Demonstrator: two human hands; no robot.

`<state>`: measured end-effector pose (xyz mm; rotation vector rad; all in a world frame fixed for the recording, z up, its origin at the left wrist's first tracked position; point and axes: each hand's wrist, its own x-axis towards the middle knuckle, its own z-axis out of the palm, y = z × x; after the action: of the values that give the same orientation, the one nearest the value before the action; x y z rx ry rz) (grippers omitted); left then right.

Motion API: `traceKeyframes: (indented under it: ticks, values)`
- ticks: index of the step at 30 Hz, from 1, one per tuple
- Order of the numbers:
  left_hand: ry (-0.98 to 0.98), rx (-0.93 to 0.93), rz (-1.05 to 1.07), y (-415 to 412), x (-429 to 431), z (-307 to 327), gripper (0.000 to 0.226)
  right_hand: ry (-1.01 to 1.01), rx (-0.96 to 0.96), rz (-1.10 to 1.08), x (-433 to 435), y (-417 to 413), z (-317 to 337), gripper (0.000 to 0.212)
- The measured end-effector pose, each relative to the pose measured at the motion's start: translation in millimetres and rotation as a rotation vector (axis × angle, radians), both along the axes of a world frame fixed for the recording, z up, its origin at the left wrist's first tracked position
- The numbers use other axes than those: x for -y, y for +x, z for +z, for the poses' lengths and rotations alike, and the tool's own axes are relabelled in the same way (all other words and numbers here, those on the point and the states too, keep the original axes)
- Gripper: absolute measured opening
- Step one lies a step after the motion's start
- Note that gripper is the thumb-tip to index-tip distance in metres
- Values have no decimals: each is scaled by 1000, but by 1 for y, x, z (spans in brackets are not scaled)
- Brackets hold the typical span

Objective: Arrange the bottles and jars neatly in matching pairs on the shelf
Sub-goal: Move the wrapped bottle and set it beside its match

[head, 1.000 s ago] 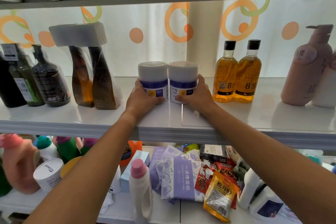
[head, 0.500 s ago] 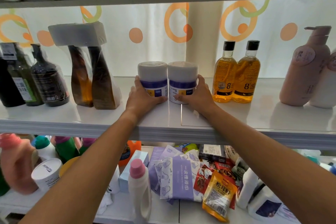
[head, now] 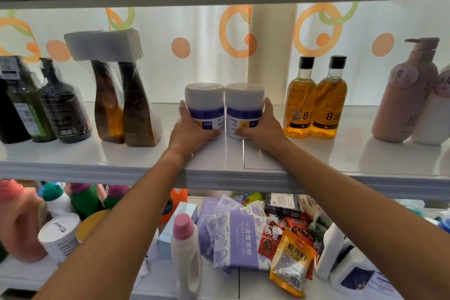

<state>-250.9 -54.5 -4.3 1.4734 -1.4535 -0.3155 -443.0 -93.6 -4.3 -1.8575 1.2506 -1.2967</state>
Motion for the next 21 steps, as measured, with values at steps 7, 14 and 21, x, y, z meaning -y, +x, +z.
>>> traceKeyframes:
  ticks: [7,14,21]
  values:
    - [3,5,12,0,-1,0,103,25,-54,-57,-2,6,3,124]
    - [20,-18,-71,0,-3,3,105,7,-19,-39,-2,2,2,113]
    - [55,-44,-34,1,-3,3,114,6,29,-10,-3,-1,4,102]
